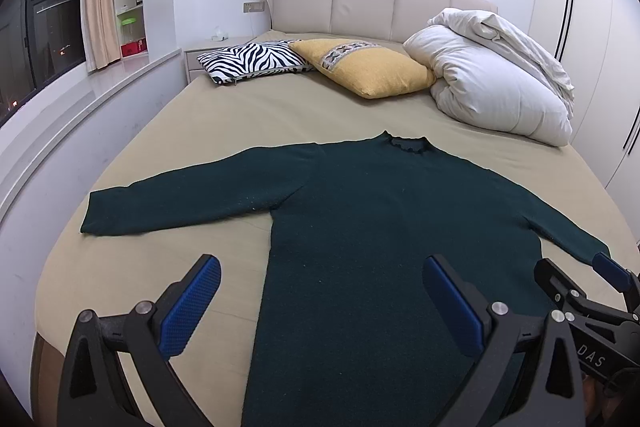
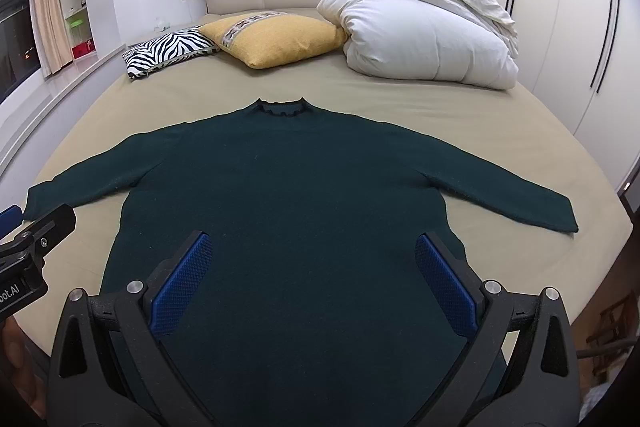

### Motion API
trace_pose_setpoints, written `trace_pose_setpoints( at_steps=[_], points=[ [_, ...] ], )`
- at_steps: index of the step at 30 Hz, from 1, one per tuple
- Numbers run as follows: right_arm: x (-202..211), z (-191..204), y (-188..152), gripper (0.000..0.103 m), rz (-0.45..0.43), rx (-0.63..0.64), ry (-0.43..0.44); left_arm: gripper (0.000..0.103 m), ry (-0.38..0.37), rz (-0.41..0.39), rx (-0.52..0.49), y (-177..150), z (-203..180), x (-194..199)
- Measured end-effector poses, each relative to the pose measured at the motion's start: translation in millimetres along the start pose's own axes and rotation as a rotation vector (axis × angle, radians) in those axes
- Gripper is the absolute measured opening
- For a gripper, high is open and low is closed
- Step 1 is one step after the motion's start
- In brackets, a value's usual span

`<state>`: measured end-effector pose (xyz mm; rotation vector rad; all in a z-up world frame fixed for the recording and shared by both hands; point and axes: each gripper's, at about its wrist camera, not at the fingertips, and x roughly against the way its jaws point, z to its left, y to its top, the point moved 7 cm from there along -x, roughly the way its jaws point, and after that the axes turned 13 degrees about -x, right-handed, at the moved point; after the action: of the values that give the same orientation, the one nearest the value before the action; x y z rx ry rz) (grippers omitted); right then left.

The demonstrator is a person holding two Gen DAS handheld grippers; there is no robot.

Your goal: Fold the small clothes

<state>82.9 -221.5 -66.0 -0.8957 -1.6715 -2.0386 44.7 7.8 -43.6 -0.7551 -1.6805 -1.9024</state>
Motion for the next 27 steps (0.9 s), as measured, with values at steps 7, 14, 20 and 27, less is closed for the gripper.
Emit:
trace_pose_setpoints(
  at_steps=[7,14,20,27],
  points=[
    [0,0,-2,0.103,0.003,-0.002,0.002,0.103,0.001,-0.002,0.001,0,-1,0],
    [0,-2,-4,0.103,0.005,-0.005,0.003,0.103,0.001,-0.003,0.002,2,2,-3],
    [0,-1,-4,0.103,0.006,-0.005,0.002,0.103,0.002,-0.005,0.001,3,8,-1],
    [-1,-2,-6,0.103,0.012,-0.006,0.001,0.103,0.002,-0.006,0.001,10,13,1]
  ],
)
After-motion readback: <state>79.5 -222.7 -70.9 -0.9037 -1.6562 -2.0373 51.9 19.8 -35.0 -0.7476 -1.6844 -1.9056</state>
